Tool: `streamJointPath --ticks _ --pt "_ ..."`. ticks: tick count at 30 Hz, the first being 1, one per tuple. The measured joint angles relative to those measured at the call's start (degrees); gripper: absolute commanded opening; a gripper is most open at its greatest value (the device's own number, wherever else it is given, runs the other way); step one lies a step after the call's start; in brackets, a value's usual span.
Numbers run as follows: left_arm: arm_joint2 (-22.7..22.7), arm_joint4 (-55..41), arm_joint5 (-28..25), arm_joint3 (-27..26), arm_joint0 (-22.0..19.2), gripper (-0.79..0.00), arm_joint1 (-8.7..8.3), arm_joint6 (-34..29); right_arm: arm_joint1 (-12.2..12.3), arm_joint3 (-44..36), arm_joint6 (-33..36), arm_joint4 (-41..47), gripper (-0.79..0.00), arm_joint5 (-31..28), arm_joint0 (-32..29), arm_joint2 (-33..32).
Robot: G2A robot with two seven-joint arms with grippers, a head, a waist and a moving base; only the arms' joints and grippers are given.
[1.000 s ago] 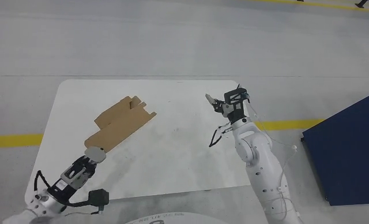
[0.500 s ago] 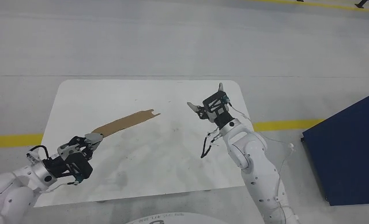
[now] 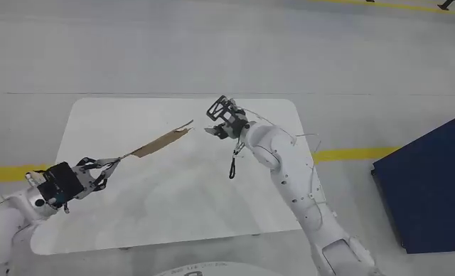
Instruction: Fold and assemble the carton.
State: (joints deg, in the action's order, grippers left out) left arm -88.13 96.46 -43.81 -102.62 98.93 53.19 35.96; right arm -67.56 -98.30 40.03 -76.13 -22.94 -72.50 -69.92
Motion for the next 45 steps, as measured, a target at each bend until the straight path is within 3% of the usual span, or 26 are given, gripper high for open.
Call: streamJointPath --ticks 4,6,15,21,23,28,39,45 --pt "2.12 -4.44 -7.73 3.18 -4.63 -0.785 -0.03 -0.44 0.10 1.43 0.92 3.17 0.000 -4.49 1.50 0.26" --pt "3.19 -4.93 -8.51 4.00 -5.78 -0.785 0.05 -0.38 0.23 1.46 1.18 5.20 0.000 -7.41 1.43 -0.21" --pt "4.47 -1.09 0.39 6.20 -5.04 -0.785 0.21 -0.90 0.28 2.23 0.84 6.57 0.000 -8.34 1.27 -0.12" --pt "5.11 -0.18 2.41 7.80 -5.53 -0.785 0.22 -0.29 1.23 10.80 9.91 26.11 0.000 -29.45 7.88 0.63" --pt "5.78 -0.29 1.35 8.31 -6.01 -0.785 0.22 0.29 1.78 14.26 11.27 31.51 0.000 -33.35 11.17 3.46" --pt "6.97 -0.52 -1.28 9.49 -7.04 -0.785 0.11 2.10 3.09 20.04 9.86 39.18 0.000 -31.33 17.64 9.14" --pt "7.82 1.18 -2.28 9.86 -6.77 -0.785 -0.32 4.21 6.19 22.35 8.26 44.88 0.000 -33.06 22.22 16.19" --pt "8.03 1.38 -2.51 9.86 -6.74 -0.785 -0.53 4.51 8.11 22.60 6.92 46.94 -0.099 -34.40 24.81 22.03"
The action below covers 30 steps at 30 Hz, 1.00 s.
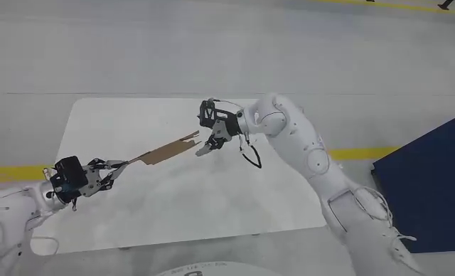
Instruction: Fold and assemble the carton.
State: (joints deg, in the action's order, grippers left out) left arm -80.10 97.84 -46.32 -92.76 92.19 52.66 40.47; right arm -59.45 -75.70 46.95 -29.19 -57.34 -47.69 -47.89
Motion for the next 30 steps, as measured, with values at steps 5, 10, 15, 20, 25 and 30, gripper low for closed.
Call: streamJointPath --ticks 5,10,15,20,25,30 --pt "1.04 0.39 -0.29 0.31 -0.56 -0.785 -0.05 -0.50 1.49 0.82 -0.69 3.49 -0.336 -0.68 2.67 4.47" --pt "1.92 0.37 -0.13 1.00 -1.27 -0.785 -0.06 -0.71 2.56 1.50 -0.67 7.35 -0.446 -0.66 4.91 7.51" --pt "2.51 0.23 -0.12 1.54 -1.84 -0.785 -0.11 -0.61 3.40 1.06 -0.66 8.86 -0.619 -0.66 6.55 10.50" --pt "3.31 -0.04 -0.46 2.17 -2.61 -0.785 -0.14 -0.50 4.41 0.09 -0.66 11.09 -0.785 -0.66 8.75 15.01" --pt "4.21 -0.39 -0.63 3.18 -3.55 0.000 -0.12 -0.21 5.47 0.19 -0.66 14.57 -0.785 -0.66 11.59 19.36" --pt "4.50 -1.70 -0.63 4.22 -4.22 0.000 -0.10 0.06 6.35 0.34 -0.66 17.81 -0.785 -0.66 13.75 22.23"
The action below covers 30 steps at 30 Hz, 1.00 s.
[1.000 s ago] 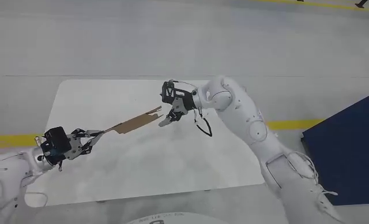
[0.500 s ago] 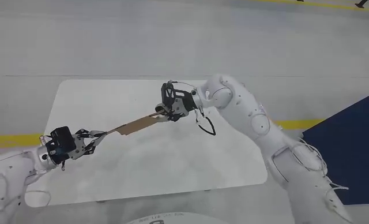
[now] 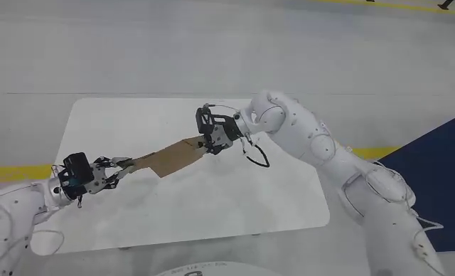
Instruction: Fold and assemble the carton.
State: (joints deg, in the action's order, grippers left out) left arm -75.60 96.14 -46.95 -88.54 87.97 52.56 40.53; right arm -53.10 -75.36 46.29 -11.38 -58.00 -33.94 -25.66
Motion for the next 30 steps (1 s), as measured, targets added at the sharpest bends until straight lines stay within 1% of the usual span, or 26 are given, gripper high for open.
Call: streamJointPath --ticks 3,9,12,14,16,18,27,28,30 --pt "-0.42 -1.13 0.12 0.73 -0.06 0.000 -0.07 1.06 0.53 0.33 0.00 2.82 -0.785 0.00 0.84 0.82" --pt "-2.65 -3.48 -0.25 3.51 0.80 0.000 -0.51 6.24 1.83 0.62 -0.01 11.26 -0.785 0.00 1.56 0.80" --pt "-3.51 -5.06 -2.14 5.27 1.62 0.000 -0.77 10.66 2.87 0.10 -0.01 17.00 -0.785 0.00 0.87 -0.77" --pt "-3.17 -5.54 -3.69 5.98 1.85 0.000 -0.86 12.76 3.49 0.15 -0.02 20.64 -0.785 0.00 -0.09 -2.33" --pt "-2.20 -4.91 -4.03 6.73 1.75 0.000 -0.92 12.99 4.04 0.44 -0.02 22.58 -0.785 0.00 -0.84 -3.68" --pt "-1.64 -4.06 -3.86 7.34 1.56 0.000 -0.92 12.87 4.09 0.49 -0.01 22.46 -0.785 0.00 -0.89 -3.80" --pt "-1.33 -4.20 -3.42 6.85 1.58 0.000 -0.84 12.20 4.02 0.08 -0.45 22.60 -0.785 0.16 -1.11 -3.96" --pt "-0.63 -5.40 -3.44 5.91 1.71 0.000 -0.66 11.28 3.95 -1.01 -1.75 23.44 -0.785 0.13 -1.65 -4.29" --pt "1.37 -9.70 -6.16 4.60 1.56 0.000 -0.34 10.61 3.85 -2.62 -3.16 26.59 -0.785 0.01 -2.31 -4.85"
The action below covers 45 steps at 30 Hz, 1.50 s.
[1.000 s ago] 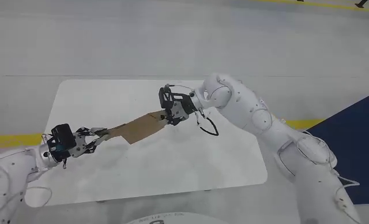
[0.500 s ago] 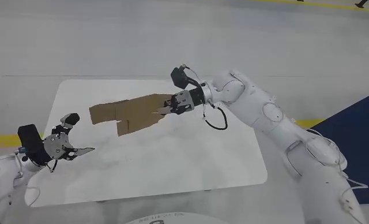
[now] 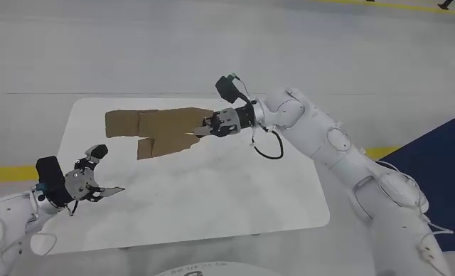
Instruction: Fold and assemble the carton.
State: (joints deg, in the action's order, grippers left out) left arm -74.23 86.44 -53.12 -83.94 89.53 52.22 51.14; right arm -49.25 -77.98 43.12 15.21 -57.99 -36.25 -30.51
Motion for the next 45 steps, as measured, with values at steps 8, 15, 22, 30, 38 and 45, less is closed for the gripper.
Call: streamJointPath --ticks 8,15,22,30,38,45 --pt "21.32 -27.92 -4.88 1.17 -10.59 0.000 -1.05 -4.85 -1.49 1.67 3.24 12.64 -0.785 0.00 1.14 0.89" --pt "21.18 -27.54 -4.88 1.15 -10.30 0.000 -1.07 -4.86 -1.49 1.71 3.15 12.60 -0.785 -0.01 1.13 0.87" --pt "21.31 -27.67 -4.88 1.15 -10.33 -0.194 -1.07 -4.86 -1.50 1.71 3.15 12.60 -0.785 -0.01 1.13 0.87" --pt "23.31 -30.75 -4.88 -0.76 -11.36 0.000 -0.88 -4.86 -2.52 3.43 0.09 14.39 -0.785 7.69 1.66 1.79" --pt "23.23 -30.64 -4.88 -0.68 -11.32 0.000 -0.89 -4.85 -2.49 3.31 -0.10 14.32 -0.785 8.66 1.45 1.61" --pt "23.24 -30.65 -4.88 -0.68 -11.32 0.000 -0.89 -4.85 -4.12 3.74 -5.58 13.31 -0.785 18.28 1.80 0.21"
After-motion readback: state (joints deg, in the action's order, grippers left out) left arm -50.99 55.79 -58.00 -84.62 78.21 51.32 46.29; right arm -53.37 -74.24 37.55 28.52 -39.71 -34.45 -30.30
